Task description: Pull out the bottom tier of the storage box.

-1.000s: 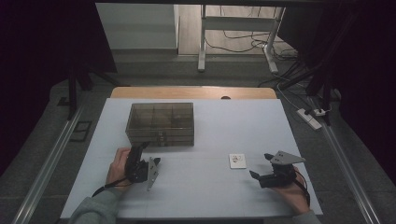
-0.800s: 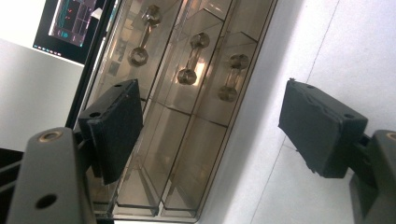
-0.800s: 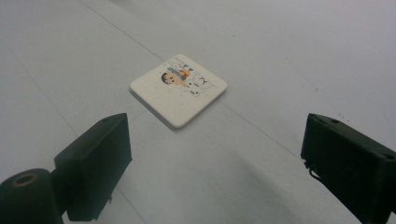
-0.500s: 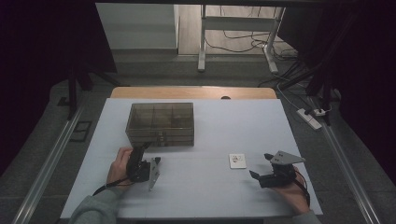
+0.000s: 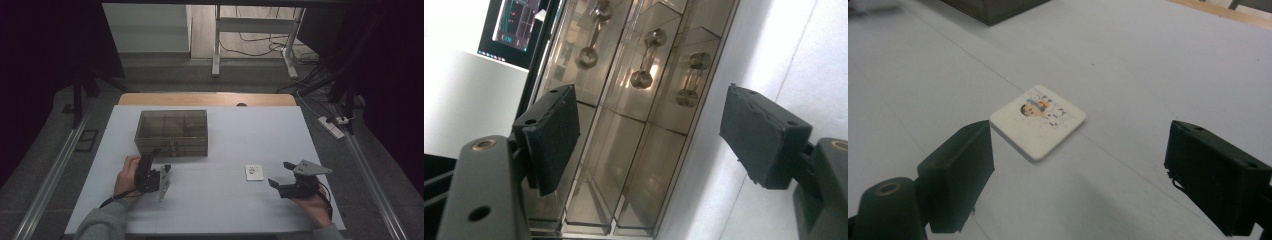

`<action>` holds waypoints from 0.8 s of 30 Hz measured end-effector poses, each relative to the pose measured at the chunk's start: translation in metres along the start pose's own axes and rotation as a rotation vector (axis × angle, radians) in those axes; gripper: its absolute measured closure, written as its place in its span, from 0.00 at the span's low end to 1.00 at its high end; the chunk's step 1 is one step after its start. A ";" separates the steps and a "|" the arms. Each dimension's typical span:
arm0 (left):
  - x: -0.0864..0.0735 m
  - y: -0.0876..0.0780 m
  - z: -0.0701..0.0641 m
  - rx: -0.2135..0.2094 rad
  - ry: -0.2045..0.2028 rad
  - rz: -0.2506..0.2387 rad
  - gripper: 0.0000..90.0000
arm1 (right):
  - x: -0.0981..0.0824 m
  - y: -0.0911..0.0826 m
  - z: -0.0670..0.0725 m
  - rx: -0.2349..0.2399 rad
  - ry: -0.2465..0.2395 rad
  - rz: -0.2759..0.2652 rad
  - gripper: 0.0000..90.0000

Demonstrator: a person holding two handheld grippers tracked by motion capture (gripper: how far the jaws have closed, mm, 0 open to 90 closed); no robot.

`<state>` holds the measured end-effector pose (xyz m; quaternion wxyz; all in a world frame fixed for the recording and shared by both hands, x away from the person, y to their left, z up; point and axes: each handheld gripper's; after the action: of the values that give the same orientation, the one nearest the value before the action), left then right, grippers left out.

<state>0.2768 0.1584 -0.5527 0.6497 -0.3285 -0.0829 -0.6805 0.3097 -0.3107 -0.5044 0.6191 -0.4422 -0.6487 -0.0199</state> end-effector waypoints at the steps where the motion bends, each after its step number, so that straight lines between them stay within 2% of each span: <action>1: 0.000 0.000 -0.001 0.000 0.007 0.003 0.26 | 0.000 0.000 0.000 0.000 0.000 0.000 0.13; 14: 0.000 0.007 -0.008 -0.005 0.063 -0.011 0.28 | 0.000 0.002 -0.001 -0.002 -0.005 0.017 0.14; 24: -0.002 0.008 -0.010 -0.007 0.076 0.002 0.31 | -0.001 0.004 -0.001 -0.006 0.000 0.022 0.14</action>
<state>0.2812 0.1534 -0.5637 0.6519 -0.3047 -0.0552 -0.6922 0.3125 -0.3094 -0.5069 0.6180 -0.4513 -0.6436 -0.0152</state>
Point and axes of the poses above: each handheld gripper's, and its own axes: y roughly forward along the jaws, x roughly out of its top, z roughly to its left, and after that the axes turned 12 degrees about -y, right-handed
